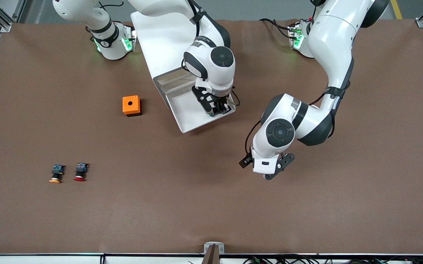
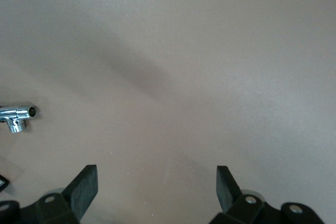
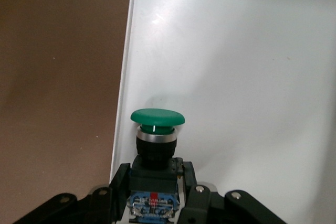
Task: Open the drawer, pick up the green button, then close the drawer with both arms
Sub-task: 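Lift the green button with the right gripper while the left gripper reaches the drawer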
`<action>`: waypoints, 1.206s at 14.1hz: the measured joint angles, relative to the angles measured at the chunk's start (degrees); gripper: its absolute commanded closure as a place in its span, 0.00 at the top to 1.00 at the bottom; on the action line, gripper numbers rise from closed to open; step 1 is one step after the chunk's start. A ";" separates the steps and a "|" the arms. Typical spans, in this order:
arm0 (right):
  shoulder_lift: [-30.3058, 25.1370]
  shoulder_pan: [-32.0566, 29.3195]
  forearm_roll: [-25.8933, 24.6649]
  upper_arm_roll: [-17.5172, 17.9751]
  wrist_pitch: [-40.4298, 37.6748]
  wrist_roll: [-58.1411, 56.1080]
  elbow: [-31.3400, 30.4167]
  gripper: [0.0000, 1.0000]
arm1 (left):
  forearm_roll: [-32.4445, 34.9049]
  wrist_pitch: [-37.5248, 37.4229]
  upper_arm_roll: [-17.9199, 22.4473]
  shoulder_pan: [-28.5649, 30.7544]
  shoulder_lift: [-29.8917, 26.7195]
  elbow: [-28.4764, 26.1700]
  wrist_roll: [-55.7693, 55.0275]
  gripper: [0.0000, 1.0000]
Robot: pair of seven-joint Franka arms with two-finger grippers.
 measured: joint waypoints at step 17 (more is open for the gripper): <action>-5.91 -10.73 0.05 -1.24 -22.95 -25.78 10.28 0.00 | 0.00 0.01 -0.24 -3.39 1.60 -0.35 0.00 0.99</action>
